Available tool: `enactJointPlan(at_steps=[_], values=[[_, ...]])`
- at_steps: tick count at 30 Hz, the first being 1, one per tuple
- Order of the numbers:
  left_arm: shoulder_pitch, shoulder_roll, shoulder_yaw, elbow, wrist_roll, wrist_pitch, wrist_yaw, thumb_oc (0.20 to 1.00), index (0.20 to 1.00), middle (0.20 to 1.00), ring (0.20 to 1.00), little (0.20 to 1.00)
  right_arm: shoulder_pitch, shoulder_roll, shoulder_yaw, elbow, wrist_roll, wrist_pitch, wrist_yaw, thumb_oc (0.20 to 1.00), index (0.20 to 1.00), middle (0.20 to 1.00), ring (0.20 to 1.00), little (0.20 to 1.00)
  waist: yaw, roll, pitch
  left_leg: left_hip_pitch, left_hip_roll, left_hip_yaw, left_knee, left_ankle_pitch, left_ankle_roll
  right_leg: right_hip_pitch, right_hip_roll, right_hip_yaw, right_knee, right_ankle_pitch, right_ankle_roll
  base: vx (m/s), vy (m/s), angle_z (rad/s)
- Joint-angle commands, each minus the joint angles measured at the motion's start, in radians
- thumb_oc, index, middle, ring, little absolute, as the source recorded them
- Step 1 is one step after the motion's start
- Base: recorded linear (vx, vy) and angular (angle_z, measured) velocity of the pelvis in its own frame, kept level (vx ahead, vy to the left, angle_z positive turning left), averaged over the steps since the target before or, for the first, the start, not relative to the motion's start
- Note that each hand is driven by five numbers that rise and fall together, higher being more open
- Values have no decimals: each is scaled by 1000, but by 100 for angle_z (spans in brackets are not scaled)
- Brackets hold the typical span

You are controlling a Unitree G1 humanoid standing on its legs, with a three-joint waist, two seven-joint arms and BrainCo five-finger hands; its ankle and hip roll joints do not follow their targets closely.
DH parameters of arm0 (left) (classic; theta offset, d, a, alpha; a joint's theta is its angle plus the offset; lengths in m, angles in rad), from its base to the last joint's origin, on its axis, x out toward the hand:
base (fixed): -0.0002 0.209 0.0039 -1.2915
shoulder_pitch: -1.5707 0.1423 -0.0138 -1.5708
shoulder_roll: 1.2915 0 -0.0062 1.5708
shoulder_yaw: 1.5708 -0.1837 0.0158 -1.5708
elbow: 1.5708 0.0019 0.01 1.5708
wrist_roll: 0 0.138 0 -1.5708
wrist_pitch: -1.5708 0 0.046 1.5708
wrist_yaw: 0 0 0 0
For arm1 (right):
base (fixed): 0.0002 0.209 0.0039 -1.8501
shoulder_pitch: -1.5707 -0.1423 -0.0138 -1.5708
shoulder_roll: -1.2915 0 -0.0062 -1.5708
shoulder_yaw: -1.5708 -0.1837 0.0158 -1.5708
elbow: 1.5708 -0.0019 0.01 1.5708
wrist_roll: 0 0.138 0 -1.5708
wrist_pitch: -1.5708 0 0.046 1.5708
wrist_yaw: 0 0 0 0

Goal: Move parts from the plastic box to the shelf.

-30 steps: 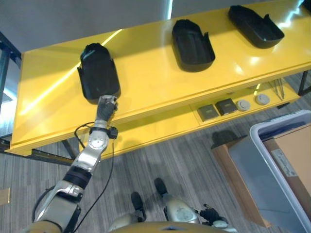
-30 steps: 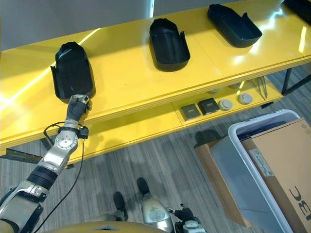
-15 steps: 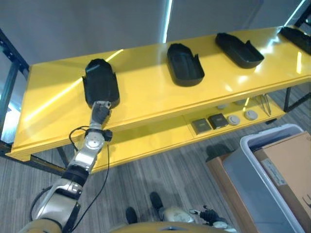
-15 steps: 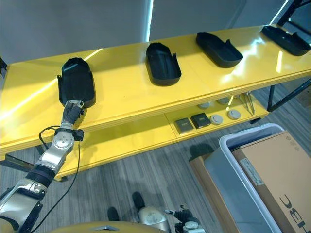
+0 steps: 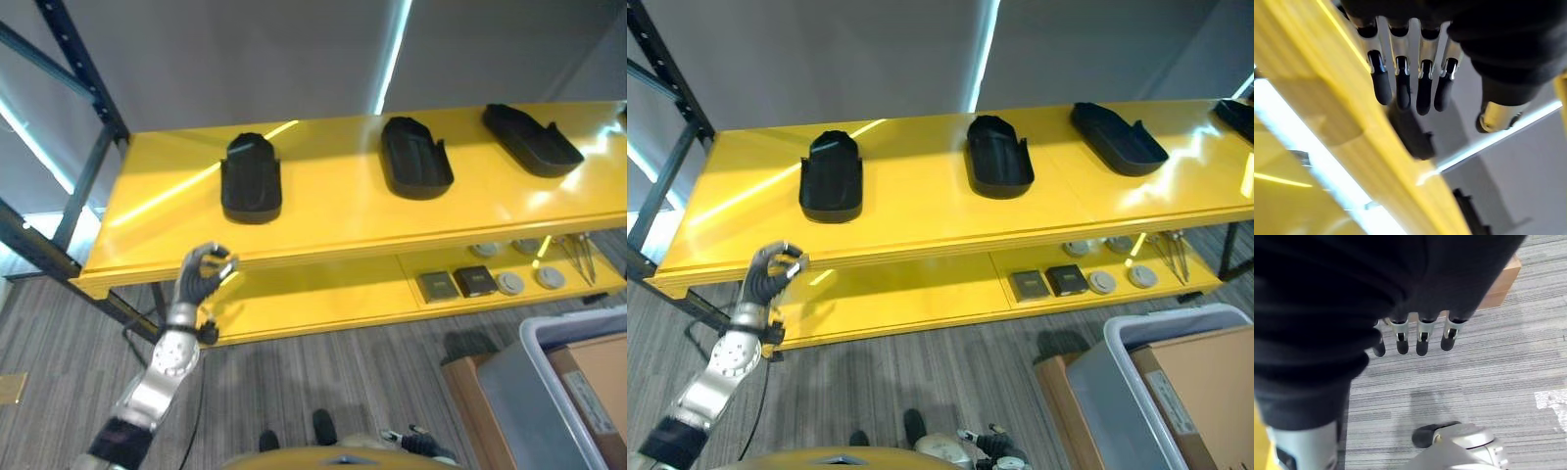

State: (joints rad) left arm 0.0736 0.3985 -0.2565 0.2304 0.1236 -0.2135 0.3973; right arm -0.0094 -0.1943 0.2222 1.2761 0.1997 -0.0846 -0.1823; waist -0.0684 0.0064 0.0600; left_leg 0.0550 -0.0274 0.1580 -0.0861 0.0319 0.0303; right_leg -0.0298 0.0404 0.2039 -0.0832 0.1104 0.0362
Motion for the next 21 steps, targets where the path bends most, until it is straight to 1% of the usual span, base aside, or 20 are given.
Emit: enactJointPlan(at_steps=[1, 2, 3, 4, 5, 6, 7, 8, 9, 10, 11, 12, 13, 14, 15, 16, 18, 19, 20, 21], values=[[-72, 33, -40, 66, 85, -36, 44, 1000, 1000, 1000, 1000, 1000, -19, 35, -9, 74, 62, -23, -43, 1000, 1000, 1000, 1000, 1000, -6, -45, -17, 12, 76, -80, 20, -84, -60, 28, -123, 14, 34, -101, 99, 6, 16, 27], [-57, 20, -53, 185, 112, -16, 59, 1000, 1000, 1000, 1000, 1000, -22, 34, -7, 79, 61, -27, -54, 1000, 1000, 1000, 1000, 1000, 2, -44, -20, 14, 76, -87, 15, -82, -61, 36, -129, 4, 31, -105, 99, 12, 17, 30], [-50, 12, -63, 255, 125, 0, 63, 1000, 1000, 1000, 1000, 1000, -25, 32, -5, 81, 59, -27, -59, 1000, 1000, 1000, 1000, 1000, 4, -43, -22, 15, 76, -90, 12, -81, -61, 38, -131, -1, 28, -106, 98, 11, 13, 30], [-53, 10, -65, 259, 126, -3, 65, 1000, 1000, 1000, 1000, 1000, -25, 31, -6, 81, 59, -28, -59, 1000, 1000, 1000, 1000, 1000, 4, -42, -22, 15, 76, -91, 12, -81, -61, 39, -132, -3, 27, -106, 98, 12, 3, 12], [-38, -36, -24, 403, 89, 28, 99, 1000, 1000, 1000, 1000, 1000, -28, 27, 3, 87, 37, -30, -66, 1000, 1000, 1000, 1000, 1000, 11, -42, -23, 16, 77, -94, 12, -78, -62, 45, -134, -11, 24, -106, 96, 7, -1, 13], [-39, -37, -24, 405, 89, 26, 100, 1000, 1000, 1000, 1000, 1000, -29, 26, 3, 87, 37, -30, -66, 1000, 1000, 1000, 1000, 1000, 10, -42, -23, 16, 77, -95, 12, -78, -62, 45, -134, -12, 24, -106, 96, 16, 2, 18], [-24, -81, 14, 555, 58, 54, 128, 1000, 1000, 1000, 1000, 1000, -30, 22, 9, 92, 11, -27, -73, 1000, 1000, 1000, 1000, 1000, 14, -42, -24, 18, 77, -97, 9, -75, -63, 49, -134, -17, 22, -106, 95, 11, 3, 16], [-25, -82, 13, 558, 58, 52, 129, 1000, 1000, 1000, 1000, 1000, -30, 22, 9, 92, 11, -27, -73, 1000, 1000, 1000, 1000, 1000, 13, -41, -23, 19, 77, -98, 9, -76, -63, 51, -134, -18, 21, -106, 95, 25, 7, 11], [-33, -125, 67, 721, -11, 77, 147, 1000, 1000, 1000, 1000, 1000, -36, 17, 17, 104, -23, -17, -72, 1000, 1000, 1000, 1000, 1000, 11, -39, -23, 25, 79, -96, 8, -75, -64, 56, -134, -22, 19, -108, 93, 12, 2, 3], [-35, -126, 68, 723, -11, 76, 147, 1000, 1000, 1000, 1000, 1000, -37, 17, 17, 104, -23, -17, -72, 1000, 1000, 1000, 1000, 1000, 11, -39, -25, 21, 79, -96, 7, -73, -65, 52, -134, -22, 19, -106, 93, 0, 0, 0], [-33, -139, 81, 765, -45, 73, 135, 1000, 1000, 1000, 1000, 1000, -38, 14, 22, 107, -35, -14, -73, 1000, 1000, 1000, 1000, 1000, 9, -38, -26, 22, 80, -93, 6, -72, -66, 51, -133, -21, 19, -106, 93, 0, 0, 0], [-38, -166, 118, 895, -127, 88, 89, 1000, 1000, 1000, 1000, 1000, -46, -2, 27, 110, -58, -2, -63, 1000, 1000, 1000, 1000, 1000, 2, -33, -28, 25, 83, -89, 3, -71, -68, 49, -131, -20, 19, -105, 91, 0, 0, 0], [-39, -167, 118, 896, -127, 87, 89, 1000, 1000, 1000, 1000, 1000, -47, -2, 27, 110, -58, -2, -62, 1000, 1000, 1000, 1000, 1000, 2, -32, -27, 26, 83, -89, 3, -71, -68, 50, -131, -21, 19, -105, 91, 37, 20, 0], [-53, -171, 152, 984, -193, 97, 39, 1000, 1000, 1000, 1000, 1000, -47, -7, 36, 108, -83, 6, -57, 1000, 1000, 1000, 1000, 1000, -6, -29, -31, 29, 87, -83, -1, -71, -70, 49, -128, -18, 19, -105, 89, 0, 0, 0], [-53, -171, 152, 985, -193, 96, 39, 1000, 1000, 1000, 1000, 1000, -47, -7, 36, 107, -83, 6, -57, 1000, 1000, 1000, 1000, 1000, -6, -29, -31, 29, 87, -83, -1, -71, -71, 49, -128, -18, 19, -105, 89, 42, 23, -2], [-49, -174, 162, 1045, -219, 115, -28, 1000, 1000, 1000, 1000, 1000, -52, -19, 42, 109, -102, 13, -40, 1000, 1000, 1000, 1000, 1000, -11, -23, -32, 31, 89, -79, -1, -72, -72, 50, -126, -17, 18, -105, 88, 18, 14, -4], [-49, -172, 155, 1051, -208, 113, -40, 1000, 1000, 1000, 1000, 1000, -52, -21, 47, 109, -115, 16, -35, 1000, 1000, 1000, 1000, 1000, -13, -19, -32, 32, 90, -79, -1, -73, -73, 52, -126, -17, 17, -105, 87, 0, 0, 0], [-46, -175, 148, 1066, -224, 116, -96, 1000, 1000, 1000, 1000, 1000, -58, -25, 56, 108, -132, 24, -23, 1000, 1000, 1000, 1000, 1000, -16, -13, -28, 34, 92, -77, -1, -74, -74, 54, -126, -19, 17, -105, 86, 32, 23, -1], [-47, -175, 155, 1077, -245, 122, -129, 1000, 1000, 1000, 1000, 1000, -61, -28, 59, 107, -136, 26, -15, 1000, 1000, 1000, 1000, 1000, -16, -11, -26, 33, 92, -78, -1, -73, -75, 54, -126, -20, 18, -106, 85, 0, 0, 0], [-46, -179, 167, 1078, -303, 119, -176, 1000, 1000, 1000, 1000, 1000, -63, -32, 62, 106, -142, 28, -8, 1000, 1000, 1000, 1000, 1000, -16, -9, -24, 32, 92, -79, -1, -73, -76, 54, -127, -21, 17, -106, 85, 0, 0, 0]])
